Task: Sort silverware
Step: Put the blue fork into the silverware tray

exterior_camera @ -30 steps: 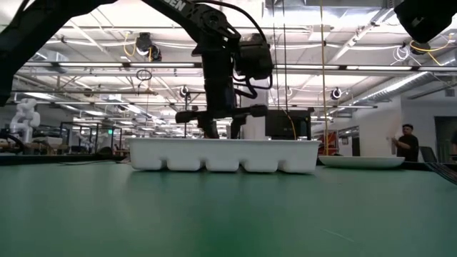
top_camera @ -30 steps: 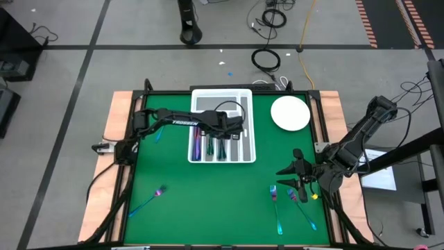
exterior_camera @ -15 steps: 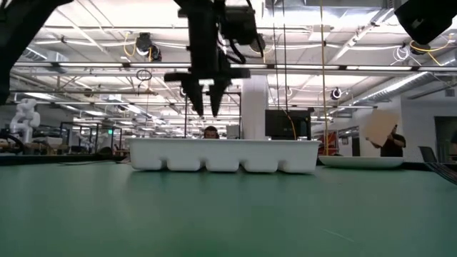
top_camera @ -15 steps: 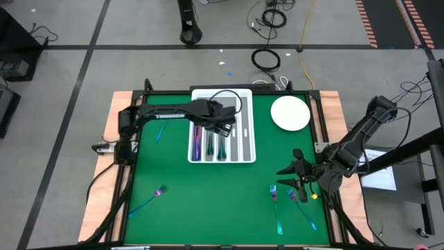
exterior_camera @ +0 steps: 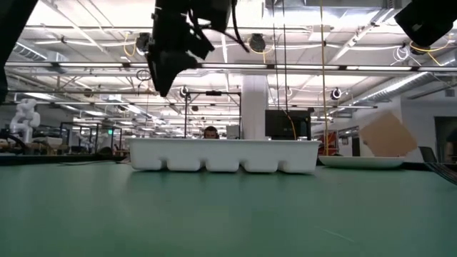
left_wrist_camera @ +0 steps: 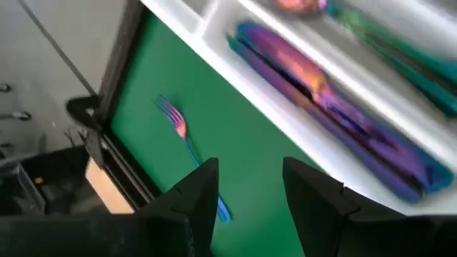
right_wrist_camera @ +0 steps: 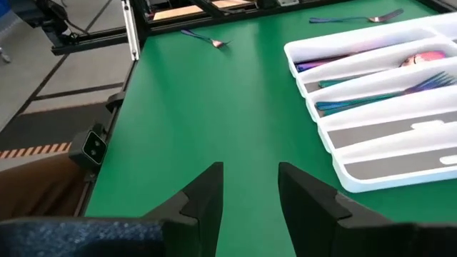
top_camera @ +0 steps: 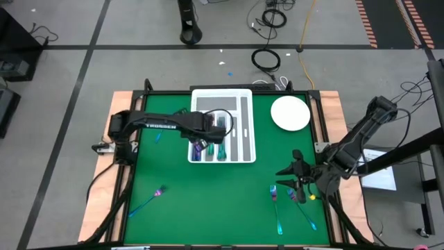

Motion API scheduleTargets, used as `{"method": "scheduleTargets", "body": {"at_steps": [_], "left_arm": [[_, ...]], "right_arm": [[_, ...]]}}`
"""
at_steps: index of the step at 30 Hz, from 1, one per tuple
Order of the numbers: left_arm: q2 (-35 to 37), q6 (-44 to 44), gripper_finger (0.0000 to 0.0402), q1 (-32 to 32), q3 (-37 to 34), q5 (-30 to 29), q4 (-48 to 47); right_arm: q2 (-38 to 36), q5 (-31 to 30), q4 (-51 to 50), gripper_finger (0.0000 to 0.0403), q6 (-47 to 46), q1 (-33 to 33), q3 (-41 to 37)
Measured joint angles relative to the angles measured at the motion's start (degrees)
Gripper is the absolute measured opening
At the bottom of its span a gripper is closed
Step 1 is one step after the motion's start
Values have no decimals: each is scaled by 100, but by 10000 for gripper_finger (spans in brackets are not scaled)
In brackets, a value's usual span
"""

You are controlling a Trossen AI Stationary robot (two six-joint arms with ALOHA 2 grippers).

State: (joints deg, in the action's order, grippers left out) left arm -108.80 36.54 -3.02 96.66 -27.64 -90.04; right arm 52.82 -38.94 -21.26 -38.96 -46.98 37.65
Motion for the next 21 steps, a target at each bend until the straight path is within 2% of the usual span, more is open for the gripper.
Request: {"method": "scheduleTargets", "body": {"at_steps": [3, 8, 11, 14, 17, 21], "left_arm": [[-36, -411, 160, 53, -83, 290, 28], [306, -693, 160, 104, -197, 268, 30], [914, -370, 160, -107, -498, -62, 3], [1495, 148, 160, -336, -974, -73, 55], [2045, 630, 160, -647, -1505, 102, 95], [2539, 618, 160, -1056, -2262, 608, 600]], "right_arm": [[91, -1, 10, 125, -120, 0, -2], [247, 3, 6, 125, -228, 0, -2], [342, 11, -14, 125, -280, 0, -2], [435, 28, -15, 125, -262, -2, -2], [517, 2, -13, 125, -183, 9, -2], [568, -7, -6, 125, -57, 93, -2]]}}
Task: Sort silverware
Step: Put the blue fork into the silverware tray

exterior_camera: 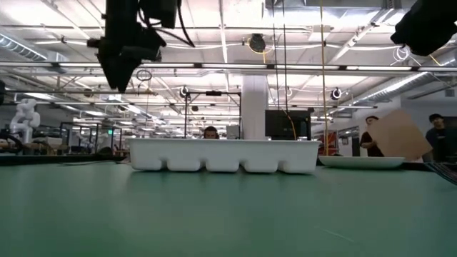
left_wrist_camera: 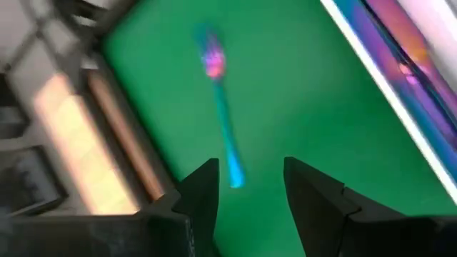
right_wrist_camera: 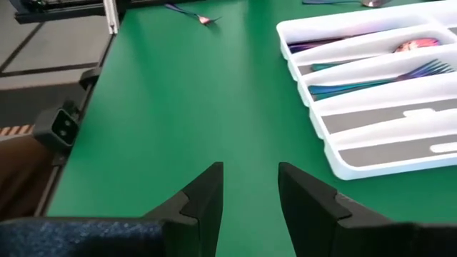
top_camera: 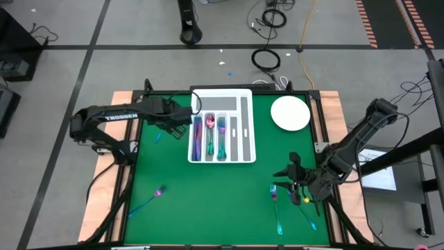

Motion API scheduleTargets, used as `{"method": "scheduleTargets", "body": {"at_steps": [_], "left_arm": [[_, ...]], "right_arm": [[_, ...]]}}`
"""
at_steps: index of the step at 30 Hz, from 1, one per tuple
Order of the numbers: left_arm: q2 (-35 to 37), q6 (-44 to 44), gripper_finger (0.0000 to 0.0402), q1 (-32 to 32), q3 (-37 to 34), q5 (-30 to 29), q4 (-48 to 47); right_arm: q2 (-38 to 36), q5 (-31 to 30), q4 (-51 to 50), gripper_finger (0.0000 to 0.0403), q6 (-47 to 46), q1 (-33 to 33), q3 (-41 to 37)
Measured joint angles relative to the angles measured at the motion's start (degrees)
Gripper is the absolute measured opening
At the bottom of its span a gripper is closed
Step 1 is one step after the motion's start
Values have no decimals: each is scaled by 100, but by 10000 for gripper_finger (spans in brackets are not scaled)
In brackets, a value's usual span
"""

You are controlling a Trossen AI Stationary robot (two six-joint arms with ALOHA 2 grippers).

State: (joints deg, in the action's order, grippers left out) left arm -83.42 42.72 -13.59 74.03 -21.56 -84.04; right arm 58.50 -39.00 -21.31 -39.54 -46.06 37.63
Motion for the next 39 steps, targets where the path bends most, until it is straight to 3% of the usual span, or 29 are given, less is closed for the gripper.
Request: {"method": "scheduleTargets", "body": {"at_steps": [12, 19, 28, 39], "left_arm": [[201, -1303, 160, -1219, -1540, 103, 1780], [201, -2032, 160, -2132, -2350, 662, 2901], [203, -2512, 160, -2806, -2773, 868, 3740], [201, -2831, 160, -3207, -3159, 1383, 4277]], "right_arm": [[4, 21, 15, 125, 677, 617, -2], [4, 230, 21, 125, 1472, 1085, -2], [2, 762, 1, 125, 1776, 1588, -2], [3, 785, -45, 125, 1847, 1608, -4]]}}
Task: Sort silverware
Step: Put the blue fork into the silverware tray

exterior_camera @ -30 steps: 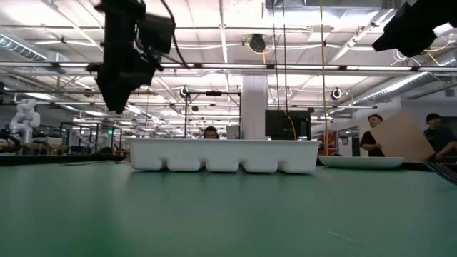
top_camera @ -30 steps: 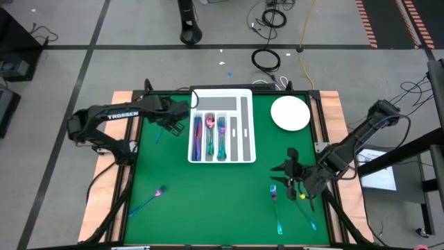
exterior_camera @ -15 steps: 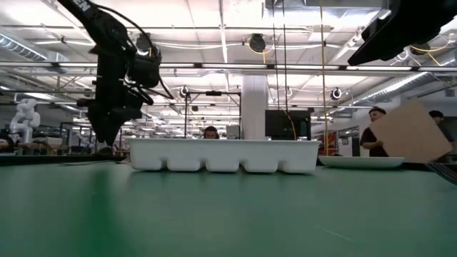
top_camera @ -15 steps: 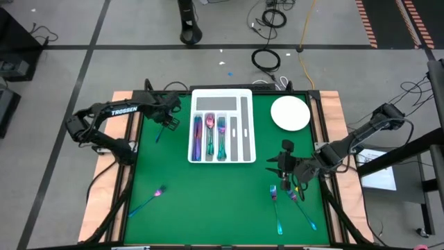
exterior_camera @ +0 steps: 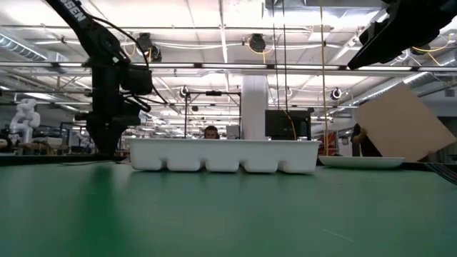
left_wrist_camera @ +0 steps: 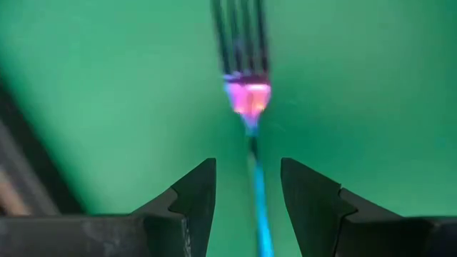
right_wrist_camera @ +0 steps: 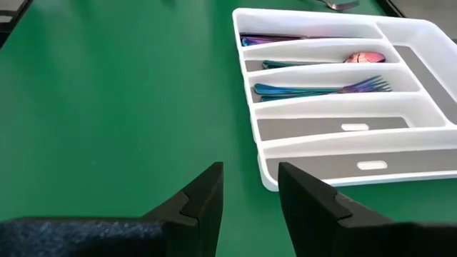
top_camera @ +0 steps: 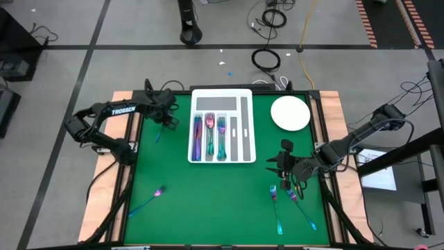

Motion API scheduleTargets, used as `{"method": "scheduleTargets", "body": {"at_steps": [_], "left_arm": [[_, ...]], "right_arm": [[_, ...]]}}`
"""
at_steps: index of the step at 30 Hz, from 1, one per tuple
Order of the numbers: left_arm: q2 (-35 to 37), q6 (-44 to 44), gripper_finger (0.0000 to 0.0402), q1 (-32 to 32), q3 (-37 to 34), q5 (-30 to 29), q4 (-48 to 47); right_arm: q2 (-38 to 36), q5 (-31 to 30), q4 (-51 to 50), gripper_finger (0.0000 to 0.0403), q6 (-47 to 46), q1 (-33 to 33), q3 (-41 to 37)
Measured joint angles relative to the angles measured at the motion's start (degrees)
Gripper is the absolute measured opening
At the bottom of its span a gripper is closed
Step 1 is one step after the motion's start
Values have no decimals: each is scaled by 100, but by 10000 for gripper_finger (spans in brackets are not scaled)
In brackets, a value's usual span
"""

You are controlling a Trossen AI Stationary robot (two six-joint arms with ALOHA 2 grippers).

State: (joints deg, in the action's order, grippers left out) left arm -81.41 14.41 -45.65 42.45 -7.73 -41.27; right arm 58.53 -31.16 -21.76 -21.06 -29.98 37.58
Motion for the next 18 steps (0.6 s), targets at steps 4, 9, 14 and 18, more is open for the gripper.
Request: {"method": "scheduleTargets", "body": {"at_steps": [4, 9, 14, 18], "left_arm": [[0, -89, 160, -35, -231, 211, 262], [0, -131, 160, -41, -307, 173, 378], [0, -126, 160, -41, -480, 210, 670], [11, -128, 160, -41, -633, 291, 944]], "right_arm": [[1, 0, 0, 125, 35, 0, 1], [1, -13, 2, 125, 38, 0, 0], [0, -24, 2, 125, 77, 0, 0], [1, -24, 2, 125, 77, 0, 0]]}}
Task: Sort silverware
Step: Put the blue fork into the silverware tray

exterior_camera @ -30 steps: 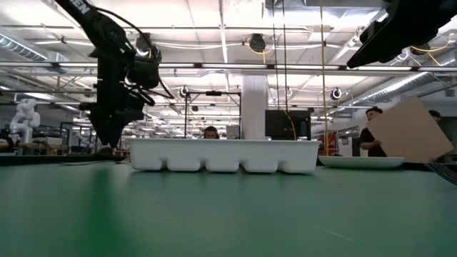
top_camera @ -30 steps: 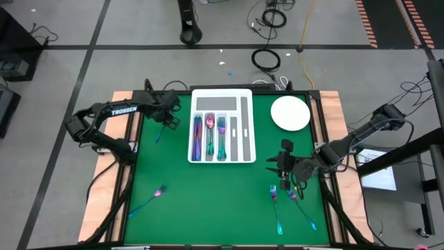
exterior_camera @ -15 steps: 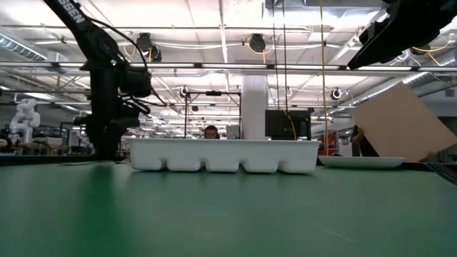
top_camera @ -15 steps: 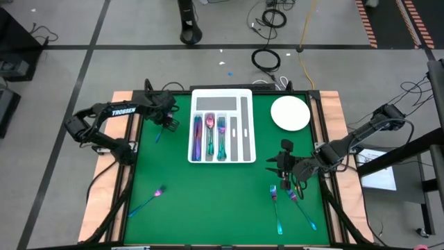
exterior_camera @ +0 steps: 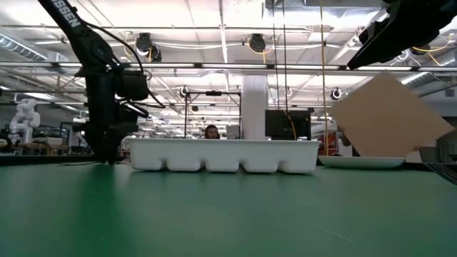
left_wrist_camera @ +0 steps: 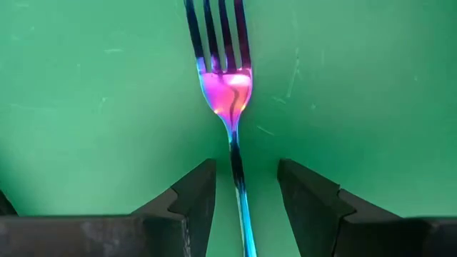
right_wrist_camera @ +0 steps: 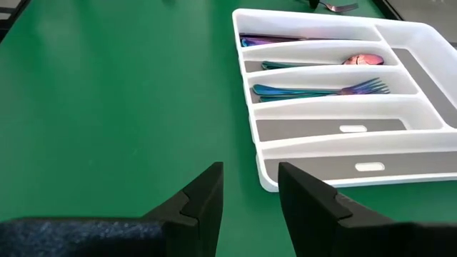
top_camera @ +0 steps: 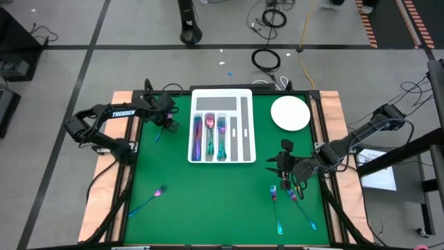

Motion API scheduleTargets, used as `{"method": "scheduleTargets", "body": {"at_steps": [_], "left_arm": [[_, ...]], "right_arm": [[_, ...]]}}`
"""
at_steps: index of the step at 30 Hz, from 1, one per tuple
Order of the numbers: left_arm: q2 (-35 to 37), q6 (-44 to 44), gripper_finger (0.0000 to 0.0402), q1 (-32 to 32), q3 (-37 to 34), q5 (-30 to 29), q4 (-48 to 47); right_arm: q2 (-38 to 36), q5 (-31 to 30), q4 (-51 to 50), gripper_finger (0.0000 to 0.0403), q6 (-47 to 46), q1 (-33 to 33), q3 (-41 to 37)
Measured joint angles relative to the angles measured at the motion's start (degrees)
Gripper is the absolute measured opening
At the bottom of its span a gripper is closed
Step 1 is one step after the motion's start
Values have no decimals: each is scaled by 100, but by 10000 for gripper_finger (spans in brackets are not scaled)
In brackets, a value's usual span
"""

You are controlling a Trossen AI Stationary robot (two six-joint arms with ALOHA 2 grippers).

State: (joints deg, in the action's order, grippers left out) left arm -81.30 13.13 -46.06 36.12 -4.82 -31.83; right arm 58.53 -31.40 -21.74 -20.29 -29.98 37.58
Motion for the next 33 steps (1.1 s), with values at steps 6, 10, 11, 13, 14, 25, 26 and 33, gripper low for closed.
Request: {"method": "scheduleTargets", "body": {"at_steps": [6, 10, 11, 13, 14, 25, 26, 33], "left_arm": [[-2, 1, 141, 2, 0, 16, 0], [-2, 2, 97, 7, 0, 48, 7], [-2, 0, 85, 7, 0, 48, 7], [-4, 2, 60, 7, 0, 42, 11], [-6, 2, 48, 7, -2, 32, 11], [-12, 459, 16, 2, 33, -13, -39], [-18, 527, 16, 2, 66, -13, -68], [-14, 1024, 6, 90, 500, 5, -141]], "right_arm": [[1, -3, 2, 125, 2, 0, 0], [1, -4, 2, 125, 2, 0, 0], [-1, -4, 2, 125, 2, 0, 0], [1, -4, 4, 125, 2, 0, 0], [0, -4, 3, 125, 2, 0, 0], [1, -2, 5, 125, 2, 0, 0], [1, -2, 6, 125, 2, 0, 0], [1, 21, 31, 125, -56, 0, 0]]}}
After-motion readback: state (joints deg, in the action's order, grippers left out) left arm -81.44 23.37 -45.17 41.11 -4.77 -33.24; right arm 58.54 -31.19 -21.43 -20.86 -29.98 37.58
